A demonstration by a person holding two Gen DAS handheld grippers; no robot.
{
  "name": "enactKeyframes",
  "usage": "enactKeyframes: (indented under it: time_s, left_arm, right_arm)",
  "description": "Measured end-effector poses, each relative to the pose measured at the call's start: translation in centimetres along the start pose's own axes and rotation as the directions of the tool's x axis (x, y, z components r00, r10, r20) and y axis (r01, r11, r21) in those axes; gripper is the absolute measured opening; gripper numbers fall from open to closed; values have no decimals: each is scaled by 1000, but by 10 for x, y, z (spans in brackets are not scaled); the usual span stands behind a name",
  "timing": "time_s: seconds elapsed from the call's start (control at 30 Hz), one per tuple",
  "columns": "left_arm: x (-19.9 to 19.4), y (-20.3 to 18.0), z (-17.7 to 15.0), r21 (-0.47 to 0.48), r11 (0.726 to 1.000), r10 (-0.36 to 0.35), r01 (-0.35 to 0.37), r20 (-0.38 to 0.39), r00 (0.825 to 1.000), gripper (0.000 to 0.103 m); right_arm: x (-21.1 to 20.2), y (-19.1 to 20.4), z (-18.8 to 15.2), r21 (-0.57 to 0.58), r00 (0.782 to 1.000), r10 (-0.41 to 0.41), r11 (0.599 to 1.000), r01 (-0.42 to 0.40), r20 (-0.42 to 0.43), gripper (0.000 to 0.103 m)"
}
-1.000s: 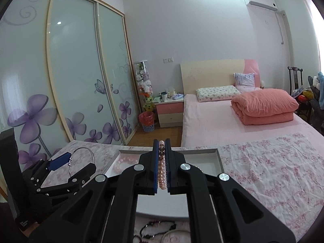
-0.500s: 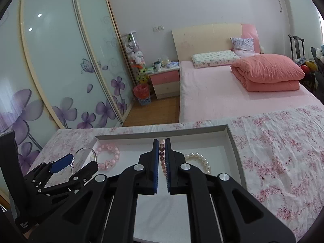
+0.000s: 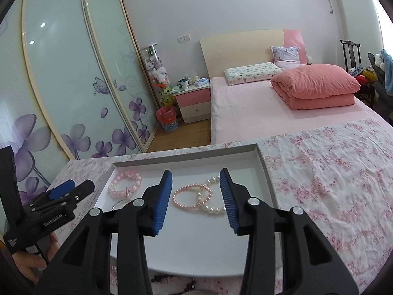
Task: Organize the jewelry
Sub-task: 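Withdraw both tools from the tray toward the jewelry on the bed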
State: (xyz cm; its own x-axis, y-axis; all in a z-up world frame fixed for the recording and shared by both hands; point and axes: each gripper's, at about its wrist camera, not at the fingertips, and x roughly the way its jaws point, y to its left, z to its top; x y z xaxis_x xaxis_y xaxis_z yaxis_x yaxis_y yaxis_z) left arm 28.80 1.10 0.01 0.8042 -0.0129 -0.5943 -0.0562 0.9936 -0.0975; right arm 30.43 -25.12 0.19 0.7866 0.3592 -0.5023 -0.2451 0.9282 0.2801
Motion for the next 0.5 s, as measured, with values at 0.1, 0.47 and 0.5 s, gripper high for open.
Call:
enactKeyframes:
  time_s: [0.1, 0.47, 0.5]
  left_arm:
    - [-9, 4, -5, 5, 1000, 8, -8, -1, 1000, 76]
    - [-48, 16, -46, 39, 999, 11, -10, -23, 1000, 78]
    - [-52, 18, -51, 47, 999, 12, -11, -26, 1000, 79]
  right_arm:
    - [-7, -1, -4, -4, 1000, 2, 1000, -2, -4, 42]
    - [-38, -9, -46, -64, 994, -2, 998, -6, -114, 42]
    - [-38, -10, -51, -75, 991, -3, 997, -7, -133, 43]
